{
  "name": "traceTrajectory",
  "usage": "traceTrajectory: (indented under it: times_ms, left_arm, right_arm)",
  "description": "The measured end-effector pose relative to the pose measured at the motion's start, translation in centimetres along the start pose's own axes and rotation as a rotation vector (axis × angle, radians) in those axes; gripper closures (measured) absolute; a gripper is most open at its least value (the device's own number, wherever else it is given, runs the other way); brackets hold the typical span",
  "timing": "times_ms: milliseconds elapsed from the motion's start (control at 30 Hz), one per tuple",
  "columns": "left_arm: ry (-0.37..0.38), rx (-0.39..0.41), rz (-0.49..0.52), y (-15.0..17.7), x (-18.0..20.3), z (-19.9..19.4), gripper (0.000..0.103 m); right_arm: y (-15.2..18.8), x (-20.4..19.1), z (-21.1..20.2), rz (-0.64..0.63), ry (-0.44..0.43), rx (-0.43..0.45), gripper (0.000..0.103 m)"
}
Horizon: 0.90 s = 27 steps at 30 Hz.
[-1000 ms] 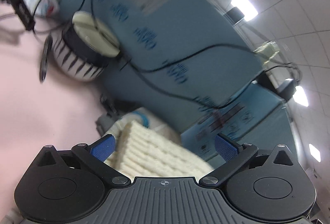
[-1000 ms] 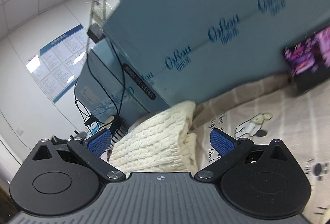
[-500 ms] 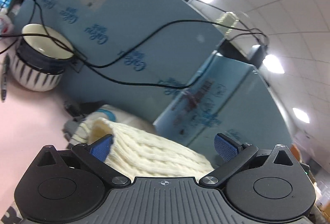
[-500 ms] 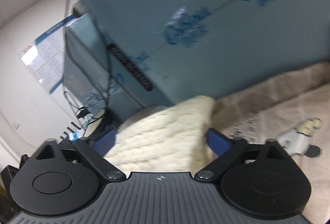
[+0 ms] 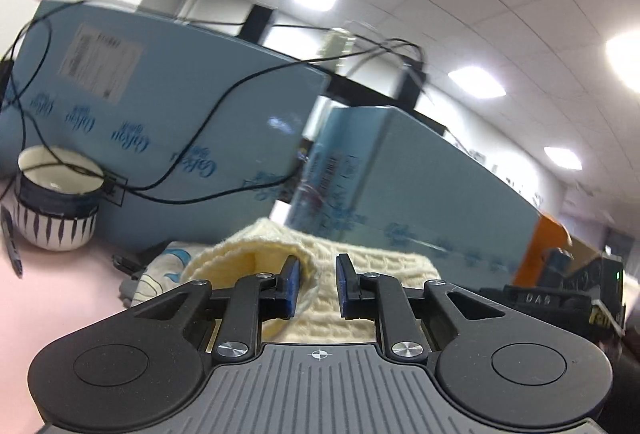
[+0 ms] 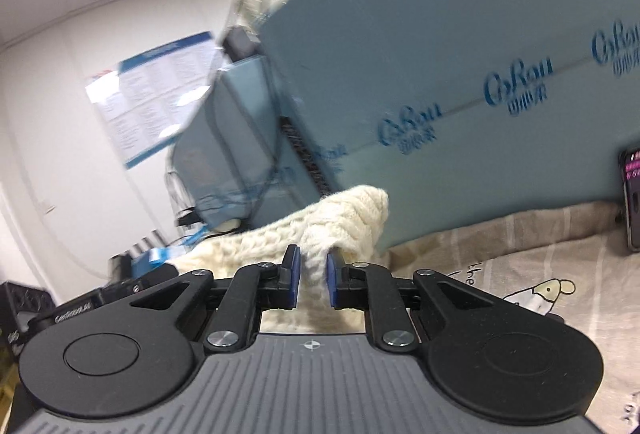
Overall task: Fold clothes
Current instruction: 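Grasp the cream sweater with both grippers and lift it, then carry the sweater with both grippers and lay it onto the bed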
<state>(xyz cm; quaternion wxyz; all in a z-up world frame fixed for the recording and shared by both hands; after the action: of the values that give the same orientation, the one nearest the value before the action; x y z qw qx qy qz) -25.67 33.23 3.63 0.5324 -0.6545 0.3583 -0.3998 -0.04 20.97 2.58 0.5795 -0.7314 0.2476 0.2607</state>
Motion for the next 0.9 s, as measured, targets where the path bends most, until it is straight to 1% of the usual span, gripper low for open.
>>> traceTrajectory:
  times_ms: [33, 133, 267, 433, 500, 533, 567, 600, 633, 700, 733, 767, 800, 833, 900]
  left_arm:
    - [0.005, -0.003, 0.015, 0.0, 0.7, -0.7, 0.085]
    - [0.012, -0.045, 0.084, 0.6, 3.1, -2.5, 0.085]
    - [0.022, -0.153, 0.164, 2.4, 5.9, -4.0, 0.085]
    - [0.032, -0.163, 0.169, 3.3, 6.3, -6.9, 0.084]
    - [0.037, -0.167, 0.172, 3.7, 6.5, -8.1, 0.08]
    - [0.039, -0.169, 0.173, 3.8, 6.6, -8.7, 0.07]
    - [0.041, -0.171, 0.174, 4.0, 6.7, -9.3, 0.056]
    - [0.043, -0.173, 0.175, 4.2, 6.8, -9.9, 0.049]
    - [0.042, -0.172, 0.173, 4.3, 6.8, -10.4, 0.04]
    - [0.001, -0.128, 0.111, 3.5, 5.6, -10.7, 0.038]
    - [-0.023, -0.115, 0.094, 3.0, 5.1, -10.5, 0.034]
    - [-0.048, -0.104, 0.079, 2.5, 4.6, -10.1, 0.028]
    - [-0.072, -0.111, 0.083, 1.9, 4.2, -9.3, 0.025]
    - [-0.098, -0.12, 0.088, 1.4, 3.8, -8.4, 0.025]
    - [-0.162, -0.169, 0.116, 0.5, 2.9, -5.9, 0.025]
  right_arm:
    - [0.2, -0.3, -0.7, -0.022, -0.017, -0.015, 0.09]
    - [1.3, -1.1, -2.6, -0.092, -0.055, -0.07, 0.09]
    - [3.1, -1.0, -4.4, -0.148, -0.059, -0.151, 0.09]
    - [4.7, 0.0, -6.4, -0.147, -0.013, -0.224, 0.09]
    - [5.1, 0.6, -7.0, -0.102, -0.011, -0.254, 0.09]
    - [5.3, 0.9, -7.3, -0.08, -0.01, -0.269, 0.087]
    - [5.5, 1.2, -7.6, -0.058, -0.009, -0.284, 0.086]
    - [5.7, 1.5, -7.9, -0.035, -0.007, -0.299, 0.08]
    - [5.8, 1.8, -8.3, -0.003, -0.013, -0.313, 0.061]
    - [5.8, 2.1, -8.9, 0.106, -0.046, -0.335, 0.038]
    - [5.9, 2.1, -9.2, 0.164, -0.072, -0.348, 0.038]
    - [6.2, 2.0, -9.4, 0.212, -0.1, -0.362, 0.037]
    - [6.4, 1.9, -9.4, 0.251, -0.121, -0.377, 0.033]
    - [6.8, 1.7, -9.4, 0.279, -0.127, -0.391, 0.031]
    - [7.7, 1.3, -9.2, 0.284, -0.085, -0.42, 0.031]
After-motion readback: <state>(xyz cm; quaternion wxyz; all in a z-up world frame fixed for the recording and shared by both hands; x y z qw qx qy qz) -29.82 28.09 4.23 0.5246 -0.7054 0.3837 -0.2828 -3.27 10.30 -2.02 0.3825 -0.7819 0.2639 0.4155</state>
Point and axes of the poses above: each gripper's, at about its wrist camera, not at the fingertips, and z roughly the way its jaws point, x to its right, y to its underside, the point moved 4 cm from there along z, roughly the way its jaws point, and after that the axes turned 13 degrees about z, right-handed, at the moved point
